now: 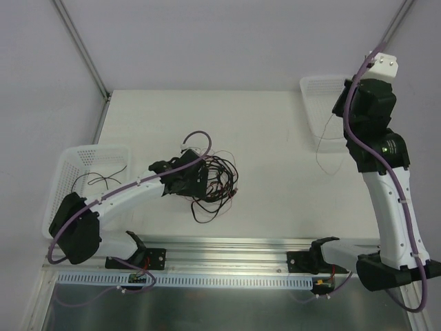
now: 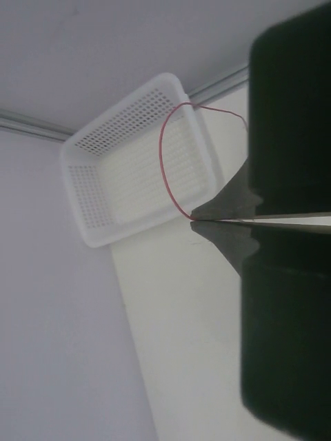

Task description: Untangle the cables

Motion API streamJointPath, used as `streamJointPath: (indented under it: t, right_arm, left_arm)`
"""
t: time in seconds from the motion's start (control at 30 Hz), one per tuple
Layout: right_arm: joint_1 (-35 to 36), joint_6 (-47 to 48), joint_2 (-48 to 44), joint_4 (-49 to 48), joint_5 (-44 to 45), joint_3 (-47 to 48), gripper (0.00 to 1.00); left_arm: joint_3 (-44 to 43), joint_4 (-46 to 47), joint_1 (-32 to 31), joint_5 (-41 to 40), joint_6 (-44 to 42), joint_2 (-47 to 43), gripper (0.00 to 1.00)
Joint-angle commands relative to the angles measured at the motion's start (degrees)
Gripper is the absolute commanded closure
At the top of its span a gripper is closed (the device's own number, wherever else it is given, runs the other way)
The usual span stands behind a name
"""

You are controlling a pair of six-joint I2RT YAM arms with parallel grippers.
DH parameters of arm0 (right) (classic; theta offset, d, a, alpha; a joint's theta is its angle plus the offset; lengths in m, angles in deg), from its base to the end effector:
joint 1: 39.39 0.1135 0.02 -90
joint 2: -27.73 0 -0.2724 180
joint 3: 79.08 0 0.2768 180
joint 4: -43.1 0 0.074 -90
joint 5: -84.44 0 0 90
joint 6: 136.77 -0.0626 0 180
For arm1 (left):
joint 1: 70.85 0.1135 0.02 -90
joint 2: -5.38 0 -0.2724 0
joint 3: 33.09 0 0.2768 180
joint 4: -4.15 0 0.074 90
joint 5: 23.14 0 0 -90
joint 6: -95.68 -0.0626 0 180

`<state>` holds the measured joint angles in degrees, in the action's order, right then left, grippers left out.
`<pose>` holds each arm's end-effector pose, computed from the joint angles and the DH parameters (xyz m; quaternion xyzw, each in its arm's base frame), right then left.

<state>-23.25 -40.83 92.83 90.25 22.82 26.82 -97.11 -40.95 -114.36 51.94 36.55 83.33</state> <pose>0.2418 0.0390 0.5272 0.0221 0.7404 -0.1245 0.6602 0.2294 -0.1955 0.1979 0.0707 0.9536 -0.0603 0.2865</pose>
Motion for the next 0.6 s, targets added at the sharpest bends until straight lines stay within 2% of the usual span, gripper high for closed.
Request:
streamJointPath:
  t: [0.0, 0.07, 0.3, 0.47, 0.57]
  right_arm:
    - [-3.0, 4.7, 4.0, -11.7, 1.6, 3.4, 0.99]
    - [-5.1, 6.7, 7.6, -15.6, 1.9, 5.8, 0.99]
    - [-12.7, 9.7, 20.7, -30.3, 1.8, 12.0, 0.99]
    - [-18.0, 9.5, 34.8, -29.9, -3.1, 19.8, 0.99]
    - [-19.4, 9.6, 40.6, -28.0, -4.2, 22.3, 0.96]
  left_arm:
    - [-3.1, -0.7, 0.6, 4.3, -4.5, -5.8, 0.10]
    - [-3.8, -0.8, 1.8, 7.2, -5.8, -8.1, 0.01]
    - [-4.0, -1.0, 8.6, 14.1, -12.1, -13.8, 0.01]
    - [-3.9, -0.6, 10.3, 12.6, -17.2, -17.5, 0.01]
    - [-2.6, 0.5, 11.2, 6.8, -20.3, -17.7, 0.01]
